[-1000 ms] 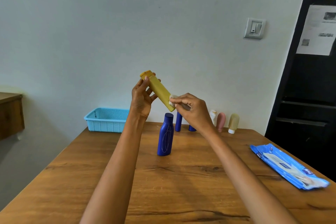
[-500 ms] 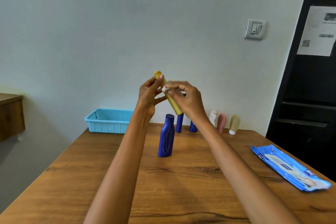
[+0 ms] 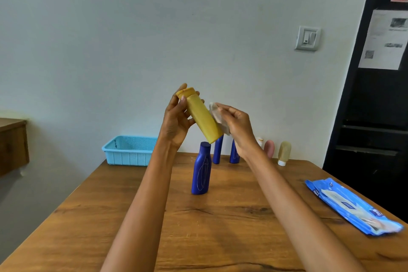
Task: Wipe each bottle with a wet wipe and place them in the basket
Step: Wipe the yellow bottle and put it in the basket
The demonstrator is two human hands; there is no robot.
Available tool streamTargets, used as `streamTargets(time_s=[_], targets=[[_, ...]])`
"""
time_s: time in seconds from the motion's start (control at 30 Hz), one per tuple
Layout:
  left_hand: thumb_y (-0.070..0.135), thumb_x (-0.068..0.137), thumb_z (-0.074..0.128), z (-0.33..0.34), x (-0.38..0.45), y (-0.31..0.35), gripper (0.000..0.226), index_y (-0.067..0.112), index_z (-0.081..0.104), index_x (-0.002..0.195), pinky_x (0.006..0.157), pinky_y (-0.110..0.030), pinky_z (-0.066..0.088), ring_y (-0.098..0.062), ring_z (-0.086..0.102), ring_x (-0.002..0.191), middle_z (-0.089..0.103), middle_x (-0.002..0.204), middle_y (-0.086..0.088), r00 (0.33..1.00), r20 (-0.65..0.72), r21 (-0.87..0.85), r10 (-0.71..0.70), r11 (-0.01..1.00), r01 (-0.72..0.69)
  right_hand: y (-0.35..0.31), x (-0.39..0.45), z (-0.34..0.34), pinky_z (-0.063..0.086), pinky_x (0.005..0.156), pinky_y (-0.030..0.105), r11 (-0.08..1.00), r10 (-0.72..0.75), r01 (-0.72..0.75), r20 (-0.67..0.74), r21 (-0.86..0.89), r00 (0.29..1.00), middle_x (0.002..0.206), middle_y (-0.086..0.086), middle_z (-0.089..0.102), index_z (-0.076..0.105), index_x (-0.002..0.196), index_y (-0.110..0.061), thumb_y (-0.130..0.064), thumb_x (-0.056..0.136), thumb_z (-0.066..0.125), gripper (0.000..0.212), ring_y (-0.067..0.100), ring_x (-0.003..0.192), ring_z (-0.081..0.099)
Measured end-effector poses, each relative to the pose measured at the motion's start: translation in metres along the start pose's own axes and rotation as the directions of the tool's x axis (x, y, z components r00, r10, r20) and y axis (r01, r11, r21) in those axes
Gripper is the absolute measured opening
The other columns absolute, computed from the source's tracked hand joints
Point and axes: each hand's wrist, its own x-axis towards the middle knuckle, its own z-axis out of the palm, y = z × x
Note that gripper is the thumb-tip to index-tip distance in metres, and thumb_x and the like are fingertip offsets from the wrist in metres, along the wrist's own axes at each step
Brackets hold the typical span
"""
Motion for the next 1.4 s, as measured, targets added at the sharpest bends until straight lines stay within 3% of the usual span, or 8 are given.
streamTargets(time_s=[0.1,0.23,0.43,0.53,0.63,0.83,1.1,1.4], targets=[[0.024,0.088,0.049,0.001,0.000,-0.002,0.028,0.024,0.054,0.116,0.084,-0.037,0.052,-0.024,0.062,0.104,0.067,0.111,-0.005,0.997,-0.020,0.058,0.073,0.996,-0.071,-0.003,0.007,0.005,0.052,0.094,0.040,0.985,0.171,-0.171,0.175,-0.020,0.970,0.114,0.006,0.068,0.064,0.118,-0.012,-0.025,0.092,0.059,0.030,0.022,0.107,0.064],[0.027,0.085,0.052,-0.006,-0.001,0.000,0.028,0.022,0.056,0.112,0.081,-0.034,0.050,-0.019,0.060,0.101,0.069,0.105,-0.004,0.981,-0.123,0.101,0.148,0.986,-0.136,0.000,-0.001,-0.001,0.058,0.070,0.026,0.945,0.277,-0.310,0.251,0.104,0.928,0.107,0.014,0.069,0.061,0.119,-0.002,-0.017,0.094,0.054,0.029,0.020,0.086,0.070],[0.024,0.089,0.056,-0.008,-0.001,-0.002,0.025,0.021,0.055,0.114,0.087,-0.042,0.048,-0.026,0.058,0.104,0.068,0.102,-0.004,0.953,-0.211,0.163,0.216,0.969,-0.184,0.017,-0.007,-0.005,0.058,0.069,0.024,0.916,0.349,-0.378,0.202,0.133,0.915,0.104,0.016,0.070,0.062,0.116,0.000,-0.016,0.093,0.057,0.029,0.020,0.087,0.069],[0.017,0.093,0.053,-0.011,-0.001,0.002,0.020,0.023,0.056,0.112,0.085,-0.039,0.050,-0.023,0.059,0.101,0.068,0.101,-0.001,0.948,-0.226,0.185,0.224,0.965,-0.185,0.014,-0.008,-0.003,0.056,0.075,0.022,0.969,0.242,-0.238,0.062,-0.061,0.968,0.101,0.008,0.071,0.069,0.104,-0.006,-0.018,0.089,0.063,0.020,0.014,0.087,0.068],[0.016,0.091,0.057,-0.012,-0.001,0.004,0.025,0.024,0.056,0.115,0.081,-0.034,0.054,-0.018,0.061,0.098,0.066,0.104,-0.002,0.959,-0.206,0.280,0.195,0.951,-0.133,0.006,-0.002,0.007,0.048,0.075,0.014,0.972,-0.027,0.021,-0.023,-0.236,0.999,0.103,-0.004,0.070,0.070,0.105,-0.014,-0.023,0.090,0.062,0.020,0.009,0.099,0.062],[0.018,0.081,0.069,-0.008,0.001,0.002,0.071,0.025,0.034,0.142,0.092,-0.035,0.051,-0.022,0.063,0.106,0.063,0.118,-0.013,0.987,-0.124,0.439,0.104,0.898,-0.039,-0.020,0.017,0.044,0.044,0.079,0.006,0.891,-0.285,0.284,0.051,-0.354,0.957,0.125,0.002,0.062,0.060,0.124,-0.012,-0.018,0.096,0.051,0.030,0.008,0.110,0.055],[0.014,0.079,0.073,-0.018,0.006,0.005,0.062,0.013,0.048,0.136,0.085,-0.023,0.050,-0.018,0.058,0.110,0.060,0.124,-0.003,0.959,-0.212,0.586,0.190,0.810,-0.031,-0.028,0.023,0.052,0.049,0.079,0.008,0.762,-0.533,0.522,0.087,-0.384,0.842,0.105,0.007,0.070,0.070,0.103,-0.005,-0.005,0.093,0.053,0.020,0.011,0.096,0.065],[0.010,0.076,0.074,-0.024,0.003,0.002,0.054,0.014,0.056,0.127,0.076,-0.018,0.048,-0.014,0.057,0.107,0.062,0.120,-0.004,0.961,-0.183,0.694,0.209,0.719,-0.024,-0.030,0.039,0.071,0.053,0.081,0.025,0.709,-0.226,0.377,0.313,-0.597,0.922,0.113,0.005,0.067,0.072,0.104,-0.011,-0.008,0.094,0.050,0.025,0.019,0.102,0.063]])
